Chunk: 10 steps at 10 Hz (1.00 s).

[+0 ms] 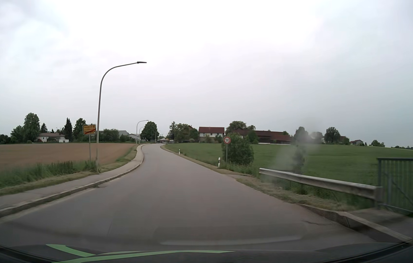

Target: Follow the waypoints while adhering to traffic rules and regulations

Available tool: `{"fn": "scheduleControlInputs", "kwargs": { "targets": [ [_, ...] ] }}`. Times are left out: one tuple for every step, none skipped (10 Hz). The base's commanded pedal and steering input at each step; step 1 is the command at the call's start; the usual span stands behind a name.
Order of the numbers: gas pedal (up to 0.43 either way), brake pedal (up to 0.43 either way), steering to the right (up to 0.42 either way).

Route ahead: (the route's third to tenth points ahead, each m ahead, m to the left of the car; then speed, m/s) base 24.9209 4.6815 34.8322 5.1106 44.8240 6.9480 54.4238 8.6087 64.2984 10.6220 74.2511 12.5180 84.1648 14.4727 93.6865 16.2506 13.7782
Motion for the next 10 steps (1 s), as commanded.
{"fn": "scheduleControlInputs", "kwargs": {
  "targets": [
    [0.118,0.000,-0.025],
    [0.130,0.000,-0.025],
    [0.130,0.000,-0.025],
    [0.130,0.000,-0.025],
    [0.150,0.000,-0.025],
    [0.150,0.000,-0.024],
    [0.150,0.000,-0.024],
    [0.150,0.000,-0.024],
    [0.150,0.000,-0.023],
    [0.150,0.000,-0.023]
  ]
}}
